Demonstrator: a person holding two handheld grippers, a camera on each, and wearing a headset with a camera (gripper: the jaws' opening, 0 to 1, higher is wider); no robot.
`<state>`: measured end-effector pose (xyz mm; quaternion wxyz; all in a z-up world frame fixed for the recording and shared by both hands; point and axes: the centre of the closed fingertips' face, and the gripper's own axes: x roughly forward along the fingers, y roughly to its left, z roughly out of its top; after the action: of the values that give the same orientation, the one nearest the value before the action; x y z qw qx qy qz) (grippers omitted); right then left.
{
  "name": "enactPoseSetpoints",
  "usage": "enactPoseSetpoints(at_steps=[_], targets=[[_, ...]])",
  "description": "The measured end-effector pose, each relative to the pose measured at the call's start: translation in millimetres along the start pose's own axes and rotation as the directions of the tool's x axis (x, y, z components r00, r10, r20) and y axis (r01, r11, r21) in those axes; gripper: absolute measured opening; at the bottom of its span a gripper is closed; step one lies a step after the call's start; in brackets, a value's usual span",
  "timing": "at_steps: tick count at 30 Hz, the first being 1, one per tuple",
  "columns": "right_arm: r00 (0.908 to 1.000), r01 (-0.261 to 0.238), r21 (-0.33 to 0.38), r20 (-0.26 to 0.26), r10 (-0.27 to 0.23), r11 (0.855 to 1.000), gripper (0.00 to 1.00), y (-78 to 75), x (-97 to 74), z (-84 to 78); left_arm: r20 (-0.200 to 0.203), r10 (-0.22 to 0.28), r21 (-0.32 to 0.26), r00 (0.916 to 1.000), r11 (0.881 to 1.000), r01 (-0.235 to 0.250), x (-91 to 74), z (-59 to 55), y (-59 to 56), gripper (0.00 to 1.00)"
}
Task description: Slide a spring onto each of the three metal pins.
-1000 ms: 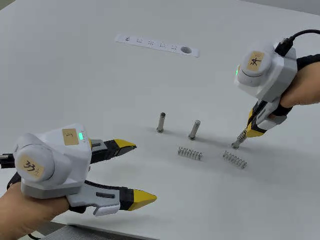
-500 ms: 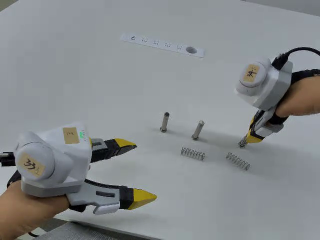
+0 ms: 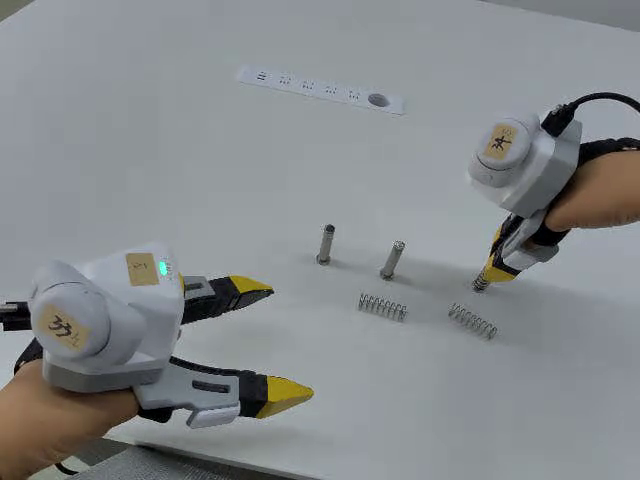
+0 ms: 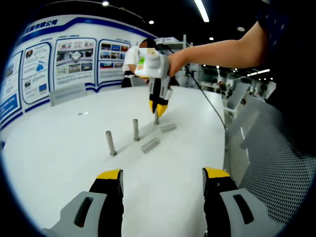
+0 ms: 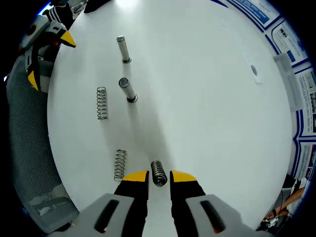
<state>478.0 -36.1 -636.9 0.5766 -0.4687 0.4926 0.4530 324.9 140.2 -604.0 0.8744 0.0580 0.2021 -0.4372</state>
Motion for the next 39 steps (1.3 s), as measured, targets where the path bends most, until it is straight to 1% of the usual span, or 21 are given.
enactPoseSetpoints(at_steps=[6, 13, 18, 23, 26, 31, 37, 38, 39], targets=[[0.9997, 0.014, -0.009, 0.019, -0.014, 1.0, 0.2, -0.3, -7.4, 2.1, -0.005, -0.006, 0.005, 1.0, 1.0, 0.006, 1.4, -0.5, 0.1, 0.66], [0.9985, 0.036, 0.0, 0.04, -0.036, 0.999, 0.2, 0.7, -18.8, -0.5, -0.006, -0.02, 0.016, 0.9998, 1.0, 0.021, 4.4, 1.7, -0.9, 0.66], [0.9966, 0.053, 0.02, 0.062, -0.054, 0.998, 0.2, 2.5, -27.1, -3.8, -0.008, -0.032, 0.027, 0.9995, 0.999, 0.032, 6.4, 4.6, -2.1, 0.66], [0.9939, 0.06, 0.05, 0.089, -0.064, 0.997, 0.2, 10.0, -32.7, -8.9, -0.014, -0.044, 0.037, 0.9989, 0.998, 0.045, 7.7, 5.4, -3.6, 0.66], [0.993, 0.057, 0.066, 0.1, -0.063, 0.996, 0.2, 17.2, -32.9, -14.0, -0.017, -0.049, 0.043, 0.9987, 0.998, 0.05, 8.1, 6.0, -4.1, 0.66], [0.9916, 0.032, 0.103, 0.122, -0.044, 0.994, 0.2, 32.2, -29.0, -22.6, -0.022, -0.059, 0.049, 0.998, 0.997, 0.06, 9.7, 7.5, -5.5, 0.66], [0.9884, -0.007, 0.126, 0.151, -0.012, 0.992, 0.2, 50.6, -16.7, -24.4, -0.027, -0.072, 0.059, 0.997, 0.996, 0.074, 12.3, 10.3, -8.5, 0.65], [0.9881, -0.012, 0.125, 0.154, -0.008, 0.992, 0.2, 52.6, -14.8, -24.3, -0.028, -0.073, 0.061, 0.9969, 0.995, 0.075, 12.5, 10.5, -8.8, 0.65], [0.9878, -0.015, 0.125, 0.156, -0.005, 0.992, 0.19, 51.2, -11.2, -23.6, -0.029, -0.073, 0.062, 0.9969, 0.995, 0.075, 12.5, 10.6, -8.9, 0.65]])
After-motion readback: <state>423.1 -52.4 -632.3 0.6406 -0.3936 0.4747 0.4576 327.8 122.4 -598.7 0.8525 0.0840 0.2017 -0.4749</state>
